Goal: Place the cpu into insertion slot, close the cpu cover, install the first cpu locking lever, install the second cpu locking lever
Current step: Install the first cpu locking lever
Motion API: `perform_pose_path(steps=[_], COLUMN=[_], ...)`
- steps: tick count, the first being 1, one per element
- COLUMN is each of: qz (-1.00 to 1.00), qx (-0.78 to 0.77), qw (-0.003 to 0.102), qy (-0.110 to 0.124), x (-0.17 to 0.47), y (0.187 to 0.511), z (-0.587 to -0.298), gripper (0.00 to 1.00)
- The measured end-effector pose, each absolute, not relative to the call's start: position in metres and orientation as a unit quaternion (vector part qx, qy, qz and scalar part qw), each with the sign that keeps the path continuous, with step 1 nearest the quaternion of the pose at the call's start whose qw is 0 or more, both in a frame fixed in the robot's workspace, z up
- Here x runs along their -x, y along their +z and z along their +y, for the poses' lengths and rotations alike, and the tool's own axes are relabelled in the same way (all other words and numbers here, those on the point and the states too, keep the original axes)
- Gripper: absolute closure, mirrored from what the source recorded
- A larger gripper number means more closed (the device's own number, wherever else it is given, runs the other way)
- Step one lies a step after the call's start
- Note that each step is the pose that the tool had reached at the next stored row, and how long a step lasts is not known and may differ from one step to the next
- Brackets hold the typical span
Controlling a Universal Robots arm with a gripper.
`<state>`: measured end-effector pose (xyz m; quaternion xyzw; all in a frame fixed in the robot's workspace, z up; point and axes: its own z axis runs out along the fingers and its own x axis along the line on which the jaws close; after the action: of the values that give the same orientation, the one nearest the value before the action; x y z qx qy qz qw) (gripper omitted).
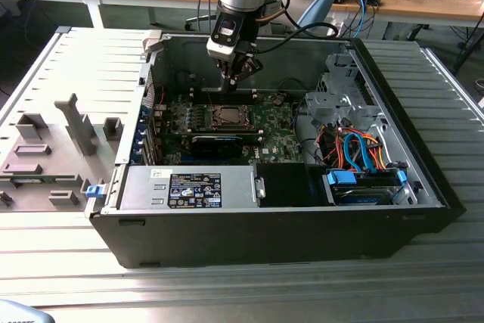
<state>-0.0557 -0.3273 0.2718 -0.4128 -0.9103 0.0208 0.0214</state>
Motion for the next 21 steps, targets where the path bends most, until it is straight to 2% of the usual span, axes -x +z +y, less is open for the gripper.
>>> perform_pose_path(steps=[21], qz=[-0.918], qx=[0.394], qw=[0.021], qy=[0.021], x=[0.0557], y=[0.2718], z=[-0.3273], gripper=[0.89])
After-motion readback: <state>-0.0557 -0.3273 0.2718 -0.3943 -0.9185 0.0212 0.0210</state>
